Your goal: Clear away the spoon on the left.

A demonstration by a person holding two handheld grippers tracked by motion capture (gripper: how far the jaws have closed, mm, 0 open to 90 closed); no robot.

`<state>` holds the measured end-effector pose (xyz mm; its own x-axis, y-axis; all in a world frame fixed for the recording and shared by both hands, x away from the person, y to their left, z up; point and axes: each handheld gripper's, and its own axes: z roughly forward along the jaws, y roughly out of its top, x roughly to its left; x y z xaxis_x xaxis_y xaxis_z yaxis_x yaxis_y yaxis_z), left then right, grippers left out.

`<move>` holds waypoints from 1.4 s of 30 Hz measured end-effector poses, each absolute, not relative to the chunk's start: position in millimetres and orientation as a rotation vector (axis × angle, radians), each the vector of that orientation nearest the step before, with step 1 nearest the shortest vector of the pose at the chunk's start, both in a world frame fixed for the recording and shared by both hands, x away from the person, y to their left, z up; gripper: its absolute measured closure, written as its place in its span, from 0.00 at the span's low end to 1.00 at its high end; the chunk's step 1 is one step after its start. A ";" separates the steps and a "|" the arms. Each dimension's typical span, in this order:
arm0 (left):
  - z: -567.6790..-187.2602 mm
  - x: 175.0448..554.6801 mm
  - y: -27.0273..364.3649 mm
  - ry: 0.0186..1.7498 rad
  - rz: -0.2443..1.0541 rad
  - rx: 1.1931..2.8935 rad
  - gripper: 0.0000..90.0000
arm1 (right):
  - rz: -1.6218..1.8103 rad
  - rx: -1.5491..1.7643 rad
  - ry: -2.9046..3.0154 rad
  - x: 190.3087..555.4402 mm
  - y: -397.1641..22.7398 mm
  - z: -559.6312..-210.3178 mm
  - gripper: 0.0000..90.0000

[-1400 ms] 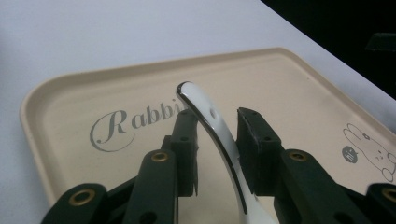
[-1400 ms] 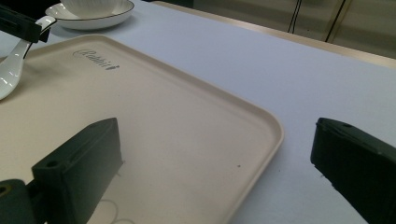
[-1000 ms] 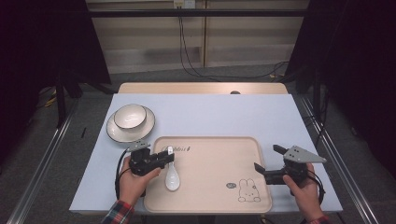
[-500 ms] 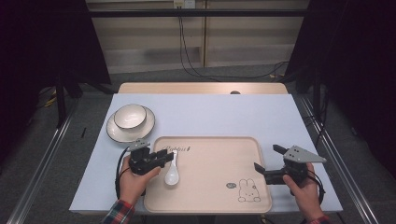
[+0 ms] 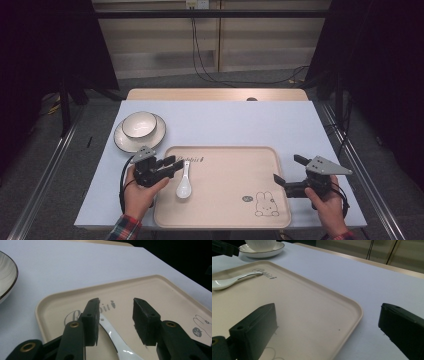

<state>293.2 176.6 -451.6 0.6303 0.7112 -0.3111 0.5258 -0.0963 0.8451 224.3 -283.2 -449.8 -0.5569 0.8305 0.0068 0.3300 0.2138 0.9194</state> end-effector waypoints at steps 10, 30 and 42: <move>-442.9 290.4 181.5 0.932 0.261 1.739 0.54 | 1.336 1.071 1.985 222.9 -286.6 -448.3 0.02; -434.4 289.0 199.2 0.900 0.341 1.721 0.34 | 1.351 1.083 1.959 221.1 -295.0 -446.0 0.01; -430.2 288.5 209.3 0.851 0.387 1.702 0.21 | 1.356 1.090 1.955 219.7 -299.7 -444.9 0.01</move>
<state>288.5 209.3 -430.2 0.6842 0.7091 -0.1705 0.3376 -0.1008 0.9359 219.7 -299.7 -444.9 -0.5421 0.8398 0.0284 0.3209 0.1757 0.9307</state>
